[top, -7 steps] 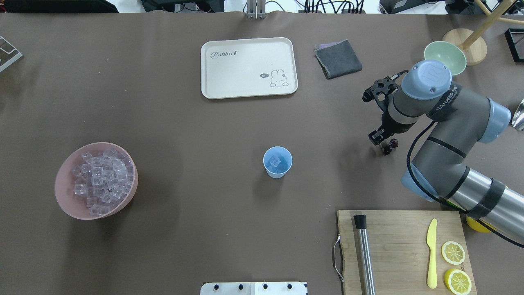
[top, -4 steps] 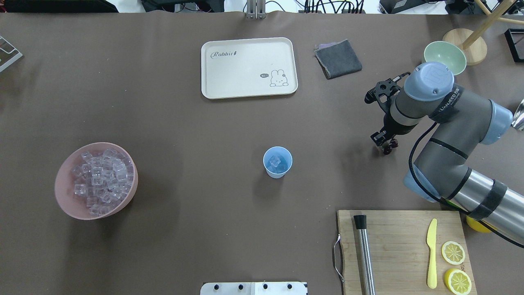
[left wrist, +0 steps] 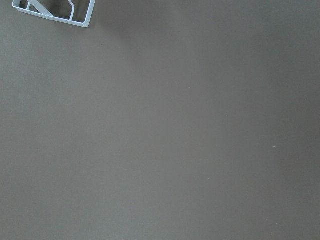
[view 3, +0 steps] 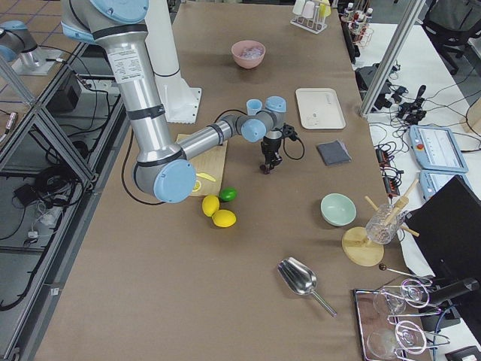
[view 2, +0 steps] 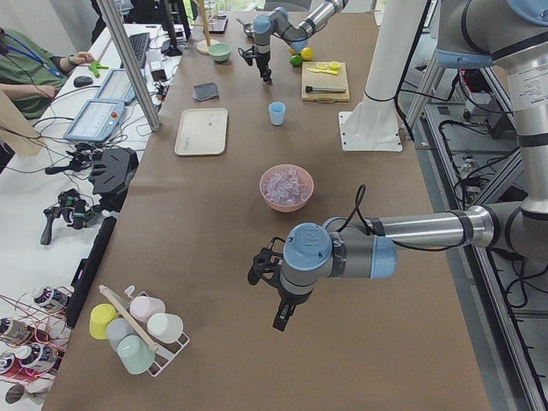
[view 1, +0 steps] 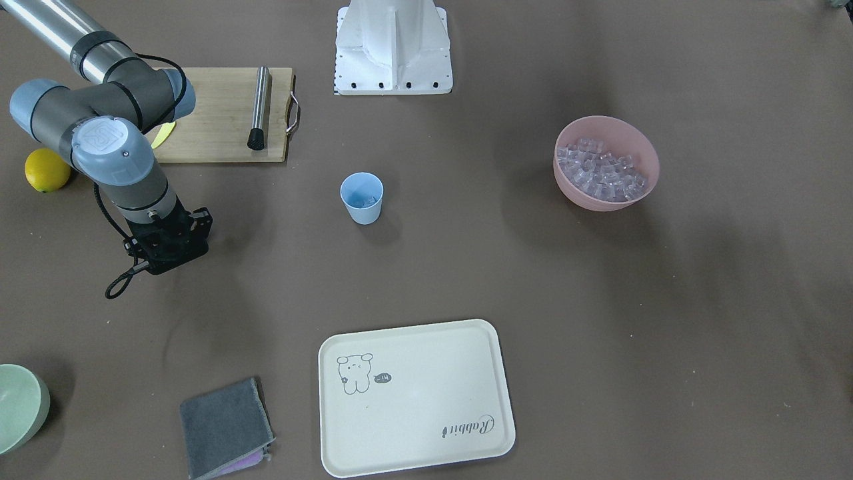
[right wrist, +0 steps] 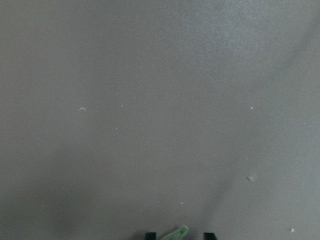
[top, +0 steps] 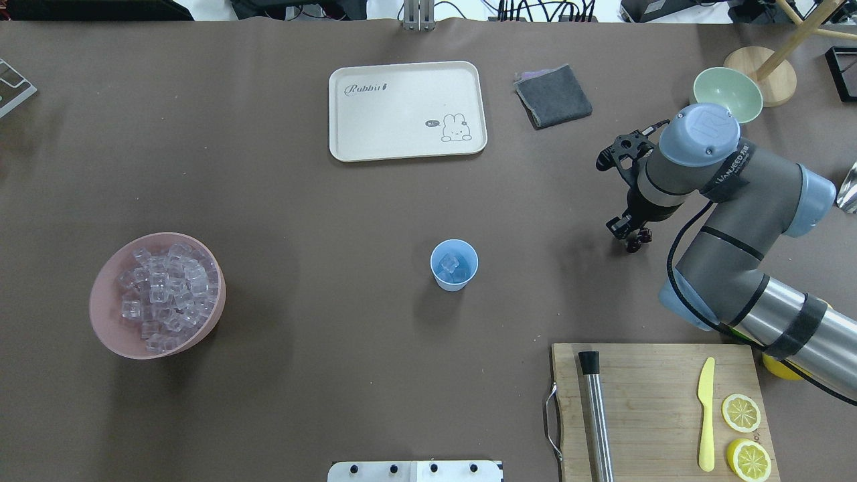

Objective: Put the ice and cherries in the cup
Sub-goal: 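Lift the cherries with the right gripper, then carry the cherries with the right gripper over the light-blue cup, then open the right gripper to drop the cherries into the cup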

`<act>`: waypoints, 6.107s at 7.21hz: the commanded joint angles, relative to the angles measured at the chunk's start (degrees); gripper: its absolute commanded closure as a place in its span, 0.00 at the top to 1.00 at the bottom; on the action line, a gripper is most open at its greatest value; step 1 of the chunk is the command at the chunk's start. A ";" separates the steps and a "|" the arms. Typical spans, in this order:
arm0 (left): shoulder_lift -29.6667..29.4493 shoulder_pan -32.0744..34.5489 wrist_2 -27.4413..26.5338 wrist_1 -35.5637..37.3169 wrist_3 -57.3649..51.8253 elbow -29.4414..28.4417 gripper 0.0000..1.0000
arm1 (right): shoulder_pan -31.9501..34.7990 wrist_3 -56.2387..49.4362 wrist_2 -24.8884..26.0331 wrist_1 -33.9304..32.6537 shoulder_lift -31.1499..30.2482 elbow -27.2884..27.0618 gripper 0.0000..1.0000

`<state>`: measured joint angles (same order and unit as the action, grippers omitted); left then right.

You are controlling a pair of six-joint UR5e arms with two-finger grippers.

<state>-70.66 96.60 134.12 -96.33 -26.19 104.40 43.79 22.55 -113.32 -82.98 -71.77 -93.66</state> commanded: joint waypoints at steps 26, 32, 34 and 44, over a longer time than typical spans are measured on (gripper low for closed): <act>0.00 -0.01 0.00 0.17 0.00 -0.16 0.99 | -0.45 7.99 -2.52 -7.61 2.59 -11.08 0.00; -0.09 -0.01 0.00 0.00 -0.09 -0.33 0.99 | -14.77 37.81 1.87 -21.35 23.86 -11.28 0.00; 0.00 -0.01 0.00 0.09 -0.17 -0.42 0.99 | -14.61 37.92 4.06 -20.65 28.59 -5.34 0.00; 0.00 -0.10 0.00 0.09 -0.09 -0.86 0.99 | -14.17 33.17 6.97 -18.97 26.16 -4.51 0.68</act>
<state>-70.66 96.52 134.12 -96.24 -26.28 103.54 29.83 55.51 -106.38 -101.99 -45.39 -97.94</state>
